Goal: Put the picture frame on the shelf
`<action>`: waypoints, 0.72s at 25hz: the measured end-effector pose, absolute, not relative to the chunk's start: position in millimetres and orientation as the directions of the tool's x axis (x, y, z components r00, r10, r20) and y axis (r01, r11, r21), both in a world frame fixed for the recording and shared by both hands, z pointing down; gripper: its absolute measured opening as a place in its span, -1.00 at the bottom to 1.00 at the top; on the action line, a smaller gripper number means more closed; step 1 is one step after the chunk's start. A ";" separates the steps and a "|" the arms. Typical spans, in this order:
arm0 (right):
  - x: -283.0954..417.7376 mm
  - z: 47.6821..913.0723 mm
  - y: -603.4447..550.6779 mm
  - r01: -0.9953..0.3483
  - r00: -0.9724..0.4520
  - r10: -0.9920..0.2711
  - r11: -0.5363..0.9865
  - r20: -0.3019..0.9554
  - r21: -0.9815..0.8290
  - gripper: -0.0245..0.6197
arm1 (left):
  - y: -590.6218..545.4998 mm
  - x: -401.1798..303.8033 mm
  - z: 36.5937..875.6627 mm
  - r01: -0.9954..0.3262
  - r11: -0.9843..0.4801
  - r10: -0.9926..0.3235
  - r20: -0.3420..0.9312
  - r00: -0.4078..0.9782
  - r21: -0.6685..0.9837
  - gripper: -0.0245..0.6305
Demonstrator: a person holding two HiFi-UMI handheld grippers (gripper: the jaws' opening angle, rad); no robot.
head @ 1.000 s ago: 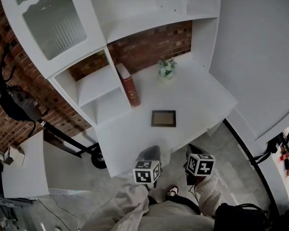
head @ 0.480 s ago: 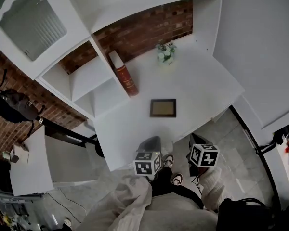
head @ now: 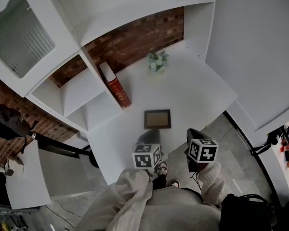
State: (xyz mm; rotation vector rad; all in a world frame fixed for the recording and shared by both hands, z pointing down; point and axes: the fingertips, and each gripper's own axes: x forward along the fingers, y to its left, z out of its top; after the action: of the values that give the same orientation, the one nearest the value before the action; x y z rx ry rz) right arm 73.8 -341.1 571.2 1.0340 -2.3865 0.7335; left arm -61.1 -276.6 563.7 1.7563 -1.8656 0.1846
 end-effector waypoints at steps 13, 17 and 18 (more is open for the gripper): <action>36.0 580.2 -367.9 -0.740 -0.638 -0.492 0.605 0.593 -0.294 -0.85 | -309.4 -94.8 571.4 -0.968 0.073 -0.856 0.513 0.062 0.238 -0.90; 26.3 574.5 -382.1 -0.734 -0.643 -0.492 0.613 0.587 -0.291 -0.85 | -340.0 -110.3 547.3 -0.990 0.014 -0.874 0.483 0.057 0.142 -0.90; 24.9 573.2 -386.6 -0.735 -0.643 -0.494 0.613 0.585 -0.290 -0.85 | -348.2 -114.2 540.1 -0.991 0.005 -0.881 0.470 0.058 0.131 -0.90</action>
State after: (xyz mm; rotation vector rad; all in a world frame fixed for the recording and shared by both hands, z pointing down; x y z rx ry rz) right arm 24.9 -386.6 573.2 0.9731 -2.3869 0.7186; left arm -114.2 -348.2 540.1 1.9216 -1.8675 0.3516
